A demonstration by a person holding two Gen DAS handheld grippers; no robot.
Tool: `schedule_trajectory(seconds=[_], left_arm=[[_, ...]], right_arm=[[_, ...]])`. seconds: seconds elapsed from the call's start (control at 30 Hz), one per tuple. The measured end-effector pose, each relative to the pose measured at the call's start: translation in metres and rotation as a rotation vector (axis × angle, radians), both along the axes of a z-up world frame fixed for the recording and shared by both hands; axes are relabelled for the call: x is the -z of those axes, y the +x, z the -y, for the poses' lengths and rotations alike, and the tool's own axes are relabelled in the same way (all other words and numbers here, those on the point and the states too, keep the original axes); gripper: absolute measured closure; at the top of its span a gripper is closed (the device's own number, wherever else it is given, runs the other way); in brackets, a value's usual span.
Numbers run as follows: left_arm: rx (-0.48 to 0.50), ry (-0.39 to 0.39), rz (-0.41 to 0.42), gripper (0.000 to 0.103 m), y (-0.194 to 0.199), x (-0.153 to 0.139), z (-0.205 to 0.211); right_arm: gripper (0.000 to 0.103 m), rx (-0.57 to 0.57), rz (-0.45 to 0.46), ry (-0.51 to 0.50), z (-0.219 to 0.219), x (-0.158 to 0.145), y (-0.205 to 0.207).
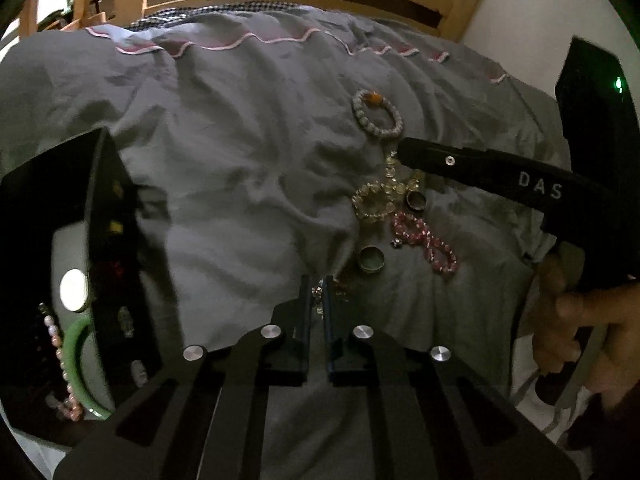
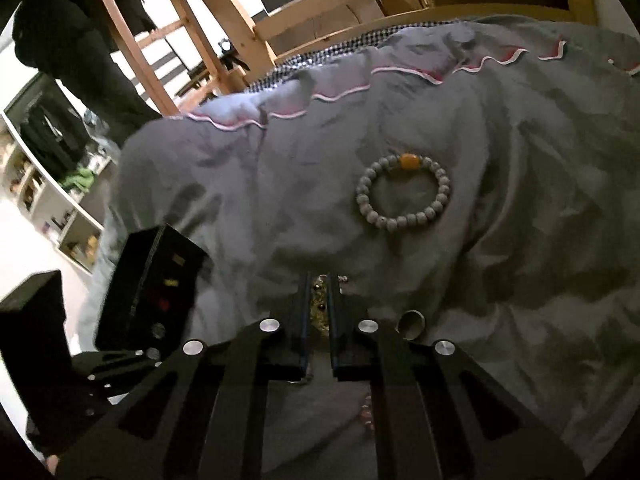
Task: Organize jewelry
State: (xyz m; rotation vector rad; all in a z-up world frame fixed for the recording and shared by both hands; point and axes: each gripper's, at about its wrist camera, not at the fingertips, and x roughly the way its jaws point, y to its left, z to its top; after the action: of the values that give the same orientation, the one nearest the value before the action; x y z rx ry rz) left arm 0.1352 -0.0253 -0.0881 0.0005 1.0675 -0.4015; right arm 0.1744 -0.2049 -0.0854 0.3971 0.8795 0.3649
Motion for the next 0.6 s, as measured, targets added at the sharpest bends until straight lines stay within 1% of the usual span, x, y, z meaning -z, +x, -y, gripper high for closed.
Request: schedule_trajectory(seconds=[0.2,0.37,0.43,0.53,0.6], left_arm=[[-0.023,-0.035,0.018,0.099,-0.009,-0.016,-0.016],[-0.026,-0.05,0.038,0.099,-0.016,-0.028,-0.02],[-0.027,-0.056,0.048,0.099,-0.019,-0.034,-0.022],[-0.016,-0.058,0.058,0.099,-0.021,-0.036,-0.021],[-0.014,-0.05,0.059,0.099,-0.021,-0.033,-0.019]], right_arm=[[0.095,-0.01,0.023,0.042,-0.002,-0.01,-0.002],[0.094,-0.031,0.05,0.064,-0.005,-0.02,-0.004],[0.095,-0.039,0.056,0.092,-0.005,-0.025,-0.005],[0.094,-0.048,0.067,0.124,-0.004,-0.031,-0.007],[0.094,-0.05,0.076,0.126,-0.005,-0.035,-0.008]])
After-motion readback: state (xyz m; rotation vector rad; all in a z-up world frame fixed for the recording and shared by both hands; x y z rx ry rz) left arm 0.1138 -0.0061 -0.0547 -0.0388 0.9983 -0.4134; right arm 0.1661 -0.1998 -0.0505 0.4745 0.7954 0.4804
